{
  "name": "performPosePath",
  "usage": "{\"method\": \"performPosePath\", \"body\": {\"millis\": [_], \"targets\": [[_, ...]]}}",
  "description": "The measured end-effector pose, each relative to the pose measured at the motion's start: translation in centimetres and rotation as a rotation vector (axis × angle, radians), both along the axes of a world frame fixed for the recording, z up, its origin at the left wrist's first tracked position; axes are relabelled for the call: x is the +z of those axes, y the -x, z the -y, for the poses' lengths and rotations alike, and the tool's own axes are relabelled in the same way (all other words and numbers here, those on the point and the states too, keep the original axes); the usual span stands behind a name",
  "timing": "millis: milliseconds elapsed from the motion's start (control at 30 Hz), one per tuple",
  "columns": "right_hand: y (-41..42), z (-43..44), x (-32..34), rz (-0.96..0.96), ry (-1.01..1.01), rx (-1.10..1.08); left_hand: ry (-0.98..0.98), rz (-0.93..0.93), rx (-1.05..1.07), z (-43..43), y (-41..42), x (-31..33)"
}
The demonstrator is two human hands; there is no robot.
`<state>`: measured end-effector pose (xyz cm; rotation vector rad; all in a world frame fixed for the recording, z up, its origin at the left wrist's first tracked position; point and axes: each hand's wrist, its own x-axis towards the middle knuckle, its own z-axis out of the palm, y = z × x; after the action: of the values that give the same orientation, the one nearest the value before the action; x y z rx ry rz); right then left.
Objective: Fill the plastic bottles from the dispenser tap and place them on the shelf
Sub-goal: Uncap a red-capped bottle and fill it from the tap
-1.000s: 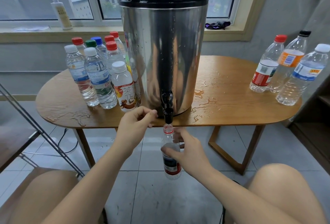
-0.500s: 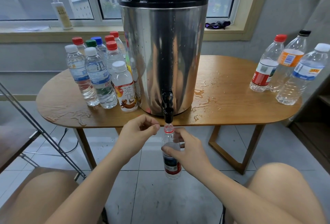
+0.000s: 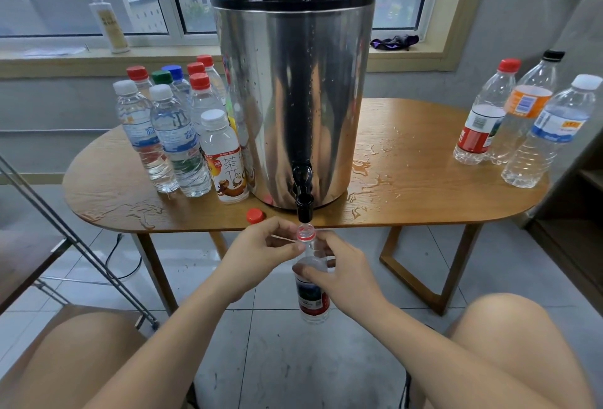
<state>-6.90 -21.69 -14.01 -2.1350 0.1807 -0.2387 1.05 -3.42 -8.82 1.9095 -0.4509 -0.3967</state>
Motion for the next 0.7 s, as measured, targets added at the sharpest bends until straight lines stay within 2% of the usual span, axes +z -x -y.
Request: {"method": "performPosePath", "body": {"millis": [700], "targets": [[0.08, 0.23, -0.07, 0.007, -0.020, 0.012, -0.023, 0.012, -0.010, 0.19, 0.06, -0.35]]}}
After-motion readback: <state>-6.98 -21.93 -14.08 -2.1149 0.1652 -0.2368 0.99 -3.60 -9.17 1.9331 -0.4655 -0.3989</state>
